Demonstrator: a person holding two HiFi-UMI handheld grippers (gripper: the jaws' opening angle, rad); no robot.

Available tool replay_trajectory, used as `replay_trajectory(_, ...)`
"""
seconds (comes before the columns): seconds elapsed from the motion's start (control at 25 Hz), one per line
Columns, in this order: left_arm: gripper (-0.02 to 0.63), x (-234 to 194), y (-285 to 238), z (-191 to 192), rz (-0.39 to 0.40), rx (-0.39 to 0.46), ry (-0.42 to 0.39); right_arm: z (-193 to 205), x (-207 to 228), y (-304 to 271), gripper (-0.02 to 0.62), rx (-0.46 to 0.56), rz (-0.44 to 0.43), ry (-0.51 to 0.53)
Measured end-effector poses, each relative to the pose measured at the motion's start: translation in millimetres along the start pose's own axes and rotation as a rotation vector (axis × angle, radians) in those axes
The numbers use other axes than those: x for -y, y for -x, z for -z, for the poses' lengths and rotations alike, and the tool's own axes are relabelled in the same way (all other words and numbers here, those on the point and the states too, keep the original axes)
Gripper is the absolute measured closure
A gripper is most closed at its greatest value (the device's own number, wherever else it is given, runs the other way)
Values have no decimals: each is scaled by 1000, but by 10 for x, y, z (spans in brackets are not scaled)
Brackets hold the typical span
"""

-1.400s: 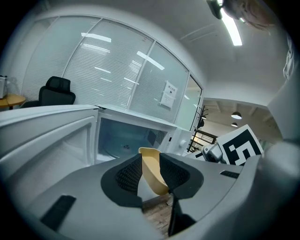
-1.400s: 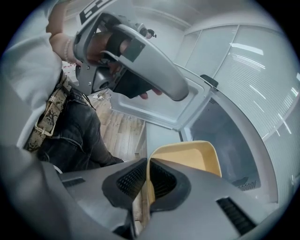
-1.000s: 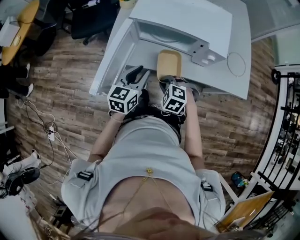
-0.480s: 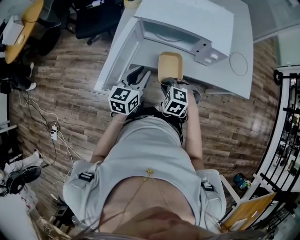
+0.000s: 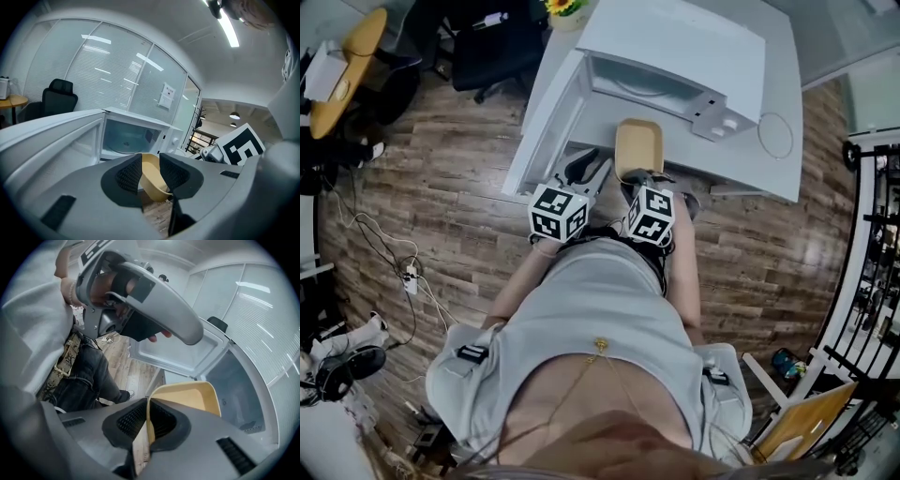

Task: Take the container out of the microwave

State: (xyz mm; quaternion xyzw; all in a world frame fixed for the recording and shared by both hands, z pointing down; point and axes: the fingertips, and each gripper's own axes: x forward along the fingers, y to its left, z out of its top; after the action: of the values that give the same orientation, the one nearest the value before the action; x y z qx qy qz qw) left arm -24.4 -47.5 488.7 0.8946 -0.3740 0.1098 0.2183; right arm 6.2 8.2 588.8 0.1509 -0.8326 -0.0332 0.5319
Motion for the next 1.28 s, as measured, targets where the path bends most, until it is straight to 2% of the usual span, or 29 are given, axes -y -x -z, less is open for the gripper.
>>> replay_trajectory(0.16, 485, 45, 3, 58, 22, -20, -6, 29, -26, 17, 565, -15, 9, -7)
replay_trajectory(0.64, 485, 133, 134, 231, -7, -25, 3, 87, -231, 82, 565, -19, 10, 3)
replay_trajectory(1.28, 485, 280, 154, 319, 10, -34, 2, 142, -350, 120, 565, -28, 7, 5)
